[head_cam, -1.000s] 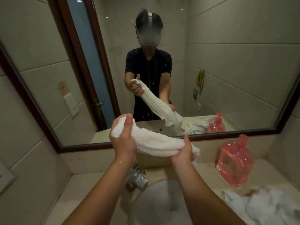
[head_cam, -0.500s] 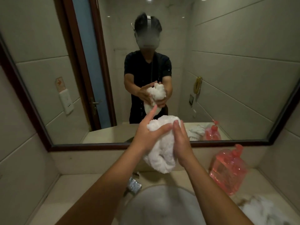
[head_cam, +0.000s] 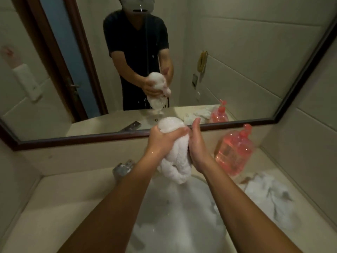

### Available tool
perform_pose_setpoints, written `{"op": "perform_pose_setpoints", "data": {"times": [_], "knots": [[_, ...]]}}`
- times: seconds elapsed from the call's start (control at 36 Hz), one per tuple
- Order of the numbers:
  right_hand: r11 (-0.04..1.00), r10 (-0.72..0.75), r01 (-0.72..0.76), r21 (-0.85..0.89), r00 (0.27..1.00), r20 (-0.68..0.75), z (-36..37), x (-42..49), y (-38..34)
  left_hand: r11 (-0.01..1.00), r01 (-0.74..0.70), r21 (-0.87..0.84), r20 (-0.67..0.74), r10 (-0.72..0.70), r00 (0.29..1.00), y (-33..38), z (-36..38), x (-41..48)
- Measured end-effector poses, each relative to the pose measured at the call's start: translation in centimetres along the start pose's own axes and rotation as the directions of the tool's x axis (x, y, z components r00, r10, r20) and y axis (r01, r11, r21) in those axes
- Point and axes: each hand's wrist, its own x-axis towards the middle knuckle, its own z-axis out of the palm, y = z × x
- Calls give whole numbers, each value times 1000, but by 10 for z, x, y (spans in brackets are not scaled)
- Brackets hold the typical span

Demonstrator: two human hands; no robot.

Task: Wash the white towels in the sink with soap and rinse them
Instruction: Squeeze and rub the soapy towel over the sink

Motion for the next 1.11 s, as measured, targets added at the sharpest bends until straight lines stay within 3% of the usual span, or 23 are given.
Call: {"op": "perform_pose_setpoints", "data": {"times": [0.11, 0.25, 0.39, 0.5, 0.67, 0.78, 0.89, 0.97, 1.11], "knots": [[1000, 21, -18, 14, 974, -224, -23, 4, 27, 994, 109, 0, -14, -109, 994, -19, 6, 2], [971, 238, -230, 64, 919, -314, -72, 4, 67, 964, 194, -183, -9, -199, 980, -43, 18, 8], [898, 415, -384, 213, 902, -123, -97, 0, 85, 929, 280, -244, 104, -262, 959, -55, 38, 9], [829, 504, -478, 289, 863, -19, -117, 6, 94, 931, 251, -264, 56, -245, 968, -62, 49, 11], [667, 684, -708, 234, 705, 185, -132, -4, 123, 908, 276, -316, 123, -249, 961, -63, 49, 12], [551, 625, -780, 296, 621, 472, -122, -11, 123, 937, 295, -189, 98, -281, 955, -67, 38, 13], [485, 520, -725, 490, 689, 505, -121, -3, 117, 980, 195, -30, 109, -191, 976, -63, 22, 16], [500, 447, -716, 488, 696, 563, -124, 9, 116, 992, 121, 41, 83, -124, 989, -59, 7, 19], [682, 447, -620, 388, 773, 451, -114, 32, 126, 996, 85, 27, -74, -83, 994, -67, -1, 16]]}}
